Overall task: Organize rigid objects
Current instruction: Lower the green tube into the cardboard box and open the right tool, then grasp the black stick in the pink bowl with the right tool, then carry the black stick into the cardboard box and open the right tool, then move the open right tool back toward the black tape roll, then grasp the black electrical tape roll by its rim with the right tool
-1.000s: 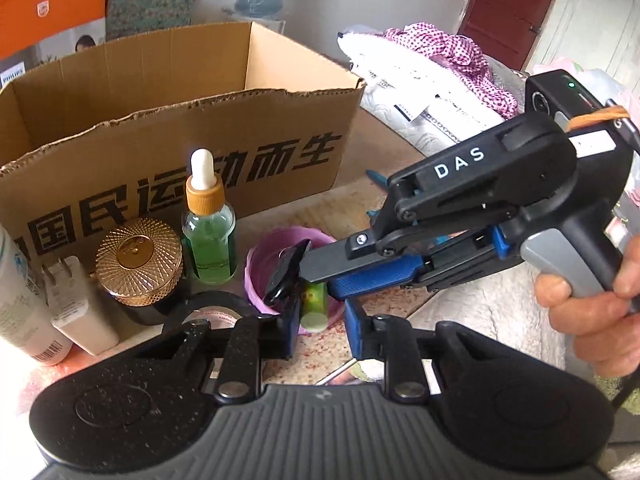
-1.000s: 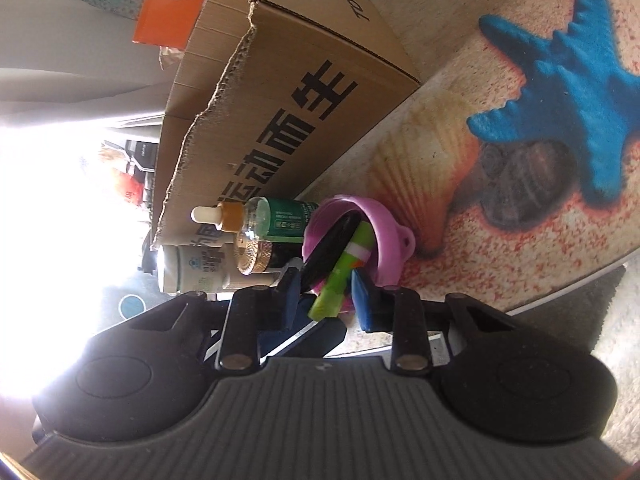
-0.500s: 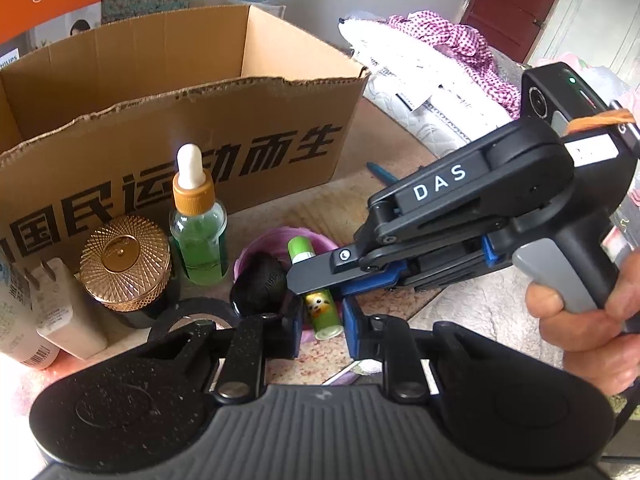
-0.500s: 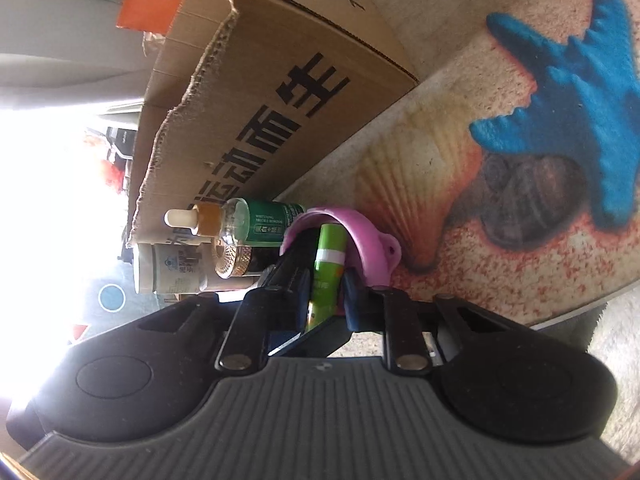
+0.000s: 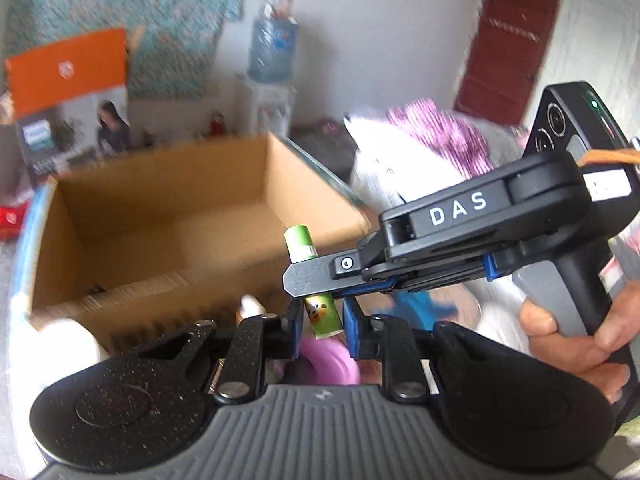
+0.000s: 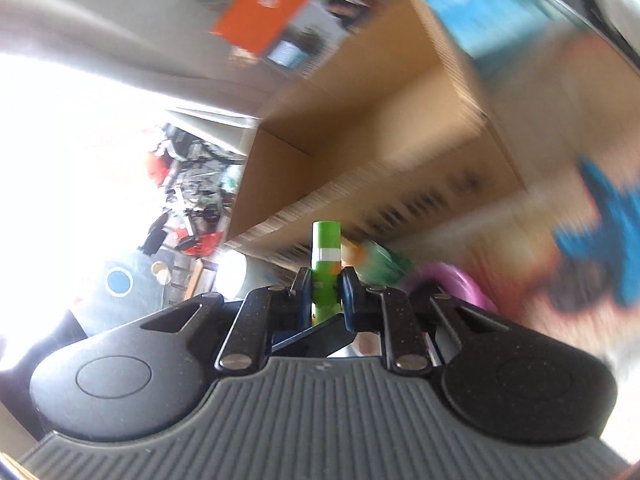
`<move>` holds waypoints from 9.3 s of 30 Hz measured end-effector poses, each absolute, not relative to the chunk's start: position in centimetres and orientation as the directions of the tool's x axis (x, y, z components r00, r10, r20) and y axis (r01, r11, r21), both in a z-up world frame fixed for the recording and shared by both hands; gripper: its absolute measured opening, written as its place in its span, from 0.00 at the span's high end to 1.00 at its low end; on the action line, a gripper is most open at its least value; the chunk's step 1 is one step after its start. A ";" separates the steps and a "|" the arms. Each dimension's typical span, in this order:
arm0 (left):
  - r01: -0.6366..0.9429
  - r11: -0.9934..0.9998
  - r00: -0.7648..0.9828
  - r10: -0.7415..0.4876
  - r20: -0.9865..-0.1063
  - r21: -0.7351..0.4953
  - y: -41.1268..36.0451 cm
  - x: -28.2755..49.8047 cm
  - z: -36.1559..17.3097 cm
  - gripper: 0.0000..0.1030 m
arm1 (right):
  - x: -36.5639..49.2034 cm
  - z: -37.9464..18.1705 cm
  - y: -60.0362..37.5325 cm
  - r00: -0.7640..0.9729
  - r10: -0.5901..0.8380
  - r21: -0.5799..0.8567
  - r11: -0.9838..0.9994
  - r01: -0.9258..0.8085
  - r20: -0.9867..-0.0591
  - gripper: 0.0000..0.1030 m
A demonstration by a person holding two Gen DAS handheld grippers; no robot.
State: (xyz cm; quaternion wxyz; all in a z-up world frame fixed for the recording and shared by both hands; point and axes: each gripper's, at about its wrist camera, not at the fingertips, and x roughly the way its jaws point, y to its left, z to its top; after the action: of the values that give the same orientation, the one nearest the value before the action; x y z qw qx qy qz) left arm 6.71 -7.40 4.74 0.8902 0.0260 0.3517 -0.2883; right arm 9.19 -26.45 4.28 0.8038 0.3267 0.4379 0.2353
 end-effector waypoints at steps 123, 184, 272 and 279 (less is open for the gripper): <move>0.599 0.801 0.521 -0.367 -0.771 0.023 -14.0 6.7 -6.4 0.80 | 8.3 -8.2 -31.1 0.451 0.636 0.769 0.599 0.224 -0.627 0.79; 0.219 0.975 0.650 -0.115 -0.751 0.040 -0.4 24.4 7.2 0.47 | 32.9 1.2 -19.0 0.363 0.775 0.831 0.556 -0.001 -0.517 0.78; 0.476 0.879 0.565 -0.290 -0.773 0.018 -6.6 5.8 -8.2 0.35 | 6.2 -7.5 -22.3 0.437 0.576 0.617 0.785 -0.060 -0.691 0.74; 0.492 0.870 0.554 -0.303 -0.775 0.012 -6.5 4.7 -8.1 0.35 | 5.4 -7.7 -22.1 0.423 0.579 0.616 0.786 -0.062 -0.697 0.76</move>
State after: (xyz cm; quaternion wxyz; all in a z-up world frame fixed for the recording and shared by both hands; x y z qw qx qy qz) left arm 4.72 -6.53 -8.12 0.8740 0.1145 0.4137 -0.2275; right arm 5.44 -22.06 -7.65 0.8027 0.2595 0.4984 0.1996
